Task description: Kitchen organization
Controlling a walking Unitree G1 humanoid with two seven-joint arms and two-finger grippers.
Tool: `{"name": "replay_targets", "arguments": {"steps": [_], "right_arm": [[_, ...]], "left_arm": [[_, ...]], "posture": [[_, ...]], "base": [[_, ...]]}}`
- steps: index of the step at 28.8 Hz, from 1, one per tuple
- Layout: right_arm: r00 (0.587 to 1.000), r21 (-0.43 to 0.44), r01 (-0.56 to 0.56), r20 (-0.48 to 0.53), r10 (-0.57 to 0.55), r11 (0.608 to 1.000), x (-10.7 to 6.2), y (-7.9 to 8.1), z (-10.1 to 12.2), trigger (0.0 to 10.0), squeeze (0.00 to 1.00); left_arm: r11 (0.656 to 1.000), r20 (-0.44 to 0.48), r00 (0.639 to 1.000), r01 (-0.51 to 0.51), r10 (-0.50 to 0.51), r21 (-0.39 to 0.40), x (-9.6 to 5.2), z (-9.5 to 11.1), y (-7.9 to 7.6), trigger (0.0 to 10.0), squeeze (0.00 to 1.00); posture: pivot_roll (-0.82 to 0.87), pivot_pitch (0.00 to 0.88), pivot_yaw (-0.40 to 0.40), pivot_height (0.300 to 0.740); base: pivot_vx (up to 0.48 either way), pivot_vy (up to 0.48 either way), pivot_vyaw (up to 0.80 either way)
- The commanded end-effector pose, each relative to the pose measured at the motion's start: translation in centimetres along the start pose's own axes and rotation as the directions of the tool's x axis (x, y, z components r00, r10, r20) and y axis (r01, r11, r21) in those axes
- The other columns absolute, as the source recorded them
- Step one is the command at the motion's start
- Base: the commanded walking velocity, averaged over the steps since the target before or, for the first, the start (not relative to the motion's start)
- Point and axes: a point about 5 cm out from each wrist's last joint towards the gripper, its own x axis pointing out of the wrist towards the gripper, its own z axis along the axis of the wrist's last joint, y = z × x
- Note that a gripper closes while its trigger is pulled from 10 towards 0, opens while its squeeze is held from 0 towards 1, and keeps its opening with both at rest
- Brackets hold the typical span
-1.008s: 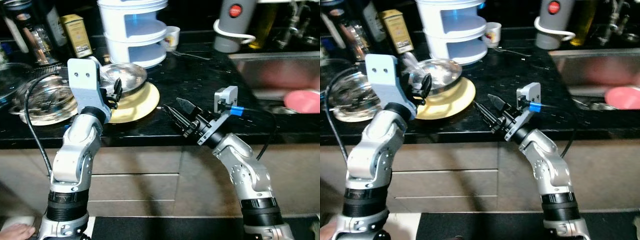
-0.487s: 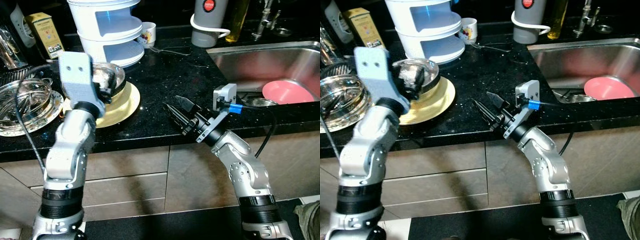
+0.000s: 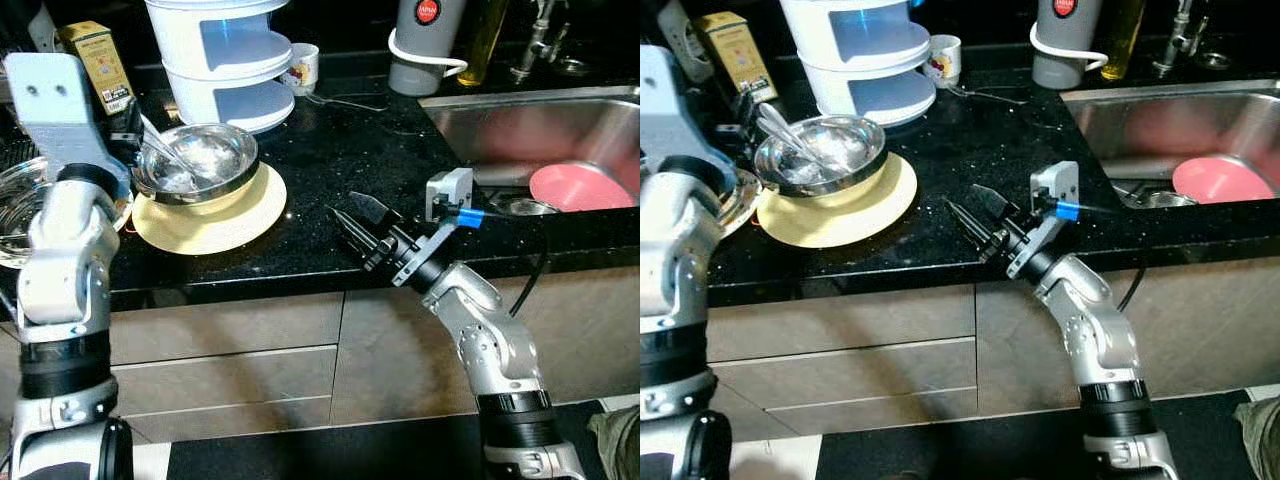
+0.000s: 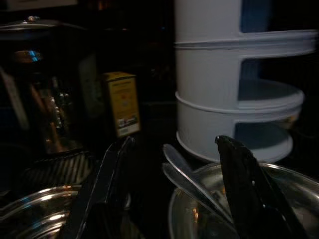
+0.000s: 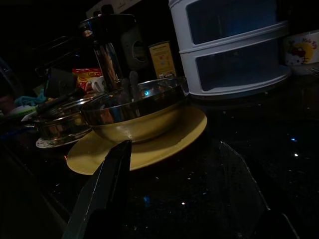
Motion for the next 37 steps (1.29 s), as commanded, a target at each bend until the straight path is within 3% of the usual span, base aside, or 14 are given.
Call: {"name": "replay_targets", "arguments": {"steps": [1, 3, 4, 5, 6, 11, 13, 19, 23, 27, 32, 37], "right_arm": [[1.0, 0.003, -0.003, -0.005, 0.003, 1.0, -0.2, 0.2, 0.1, 10.0, 0.0], [1.0, 0.002, 0.001, -0.008, -0.001, 1.0, -0.5, 0.2, 0.1, 10.0, 0.0], [1.0, 0.002, 0.001, -0.008, -0.001, 1.0, -0.5, 0.2, 0.1, 10.0, 0.0], [1.0, -0.001, 0.006, -0.009, -0.006, 1.0, -0.6, 0.2, 0.2, 10.0, 0.0], [1.0, -0.002, 0.009, -0.009, -0.009, 1.0, -0.6, 0.2, 0.2, 10.0, 0.0], [1.0, -0.006, 0.015, -0.01, -0.015, 1.0, -0.7, 0.1, 0.3, 10.0, 0.0], [1.0, -0.009, 0.019, -0.011, -0.019, 1.0, -0.9, 0.0, 0.4, 10.0, 0.0], [1.0, -0.011, 0.027, -0.016, -0.027, 1.0, -1.1, 0.0, 0.5, 10.0, 0.0], [0.999, -0.012, 0.028, -0.017, -0.028, 1.0, -1.2, -0.1, 0.5, 10.0, 0.0], [0.999, -0.015, 0.033, -0.019, -0.034, 0.999, -1.3, -0.1, 0.6, 10.0, 0.0], [0.999, -0.016, 0.039, -0.022, -0.04, 0.999, -1.4, -0.1, 0.5, 10.0, 0.0], [0.999, -0.018, 0.041, -0.022, -0.042, 0.999, -1.4, -0.1, 0.6, 10.0, 0.0]], "left_arm": [[0.997, -0.04, 0.998, -0.042, 0.039, -0.066, 1.1, -0.4, 2.2, 10.0, 0.0], [0.984, -0.093, 0.994, -0.066, 0.051, -0.163, 2.1, -1.3, 3.5, 10.0, 0.0], [0.984, -0.093, 0.994, -0.066, 0.051, -0.163, 2.1, -1.3, 3.5, 10.0, 0.0], [0.965, -0.115, 0.993, -0.068, 0.04, -0.254, 2.6, -1.9, 4.0, 10.0, 0.0], [0.954, -0.121, 0.992, -0.068, 0.033, -0.292, 2.8, -2.0, 4.1, 10.0, 0.0], [0.92, -0.145, 0.989, -0.076, 0.022, -0.384, 3.5, -2.5, 4.2, 10.0, 0.0], [0.886, -0.164, 0.986, -0.081, 0.006, -0.456, 4.3, -2.7, 4.4, 10.0, 0.0], [0.856, -0.19, 0.981, -0.061, -0.044, -0.514, 5.4, -2.7, 4.3, 10.0, 0.0], [0.853, -0.199, 0.978, -0.056, -0.057, -0.519, 5.6, -2.7, 4.2, 10.0, 0.0], [0.841, -0.26, 0.962, -0.068, -0.089, -0.537, 6.2, -2.9, 3.4, 10.0, 0.0], [0.835, -0.341, 0.936, -0.116, -0.09, -0.538, 6.2, -3.8, 3.0, 10.0, 0.0], [0.828, -0.359, 0.928, -0.124, -0.098, -0.547, 6.2, -4.1, 2.8, 10.0, 0.0]], "posture": [[-0.04, 0.05, 0.019, 0.74], [-0.05, 0.057, 0.021, 0.74], [-0.05, 0.057, 0.021, 0.74], [-0.05, 0.062, 0.024, 0.74], [-0.06, 0.061, 0.024, 0.74], [-0.06, 0.067, 0.025, 0.74], [-0.07, 0.072, 0.026, 0.74], [-0.08, 0.076, 0.027, 0.74], [-0.08, 0.079, 0.029, 0.74], [-0.08, 0.081, 0.032, 0.74], [-0.08, 0.08, 0.031, 0.74], [-0.08, 0.08, 0.031, 0.74]], "base": [[0.0, 0.0, 0.0], [0.0, 0.0, 0.0], [0.0, 0.0, 0.0], [0.0, 0.0, 0.0], [0.0, 0.0, 0.0], [0.0, 0.0, 0.0], [0.0, 0.0, 0.0], [0.0, 0.0, 0.0], [0.0, 0.0, 0.0], [0.0, 0.0, 0.0], [0.0, 0.0, 0.0], [0.0, 0.0, 0.0]]}}
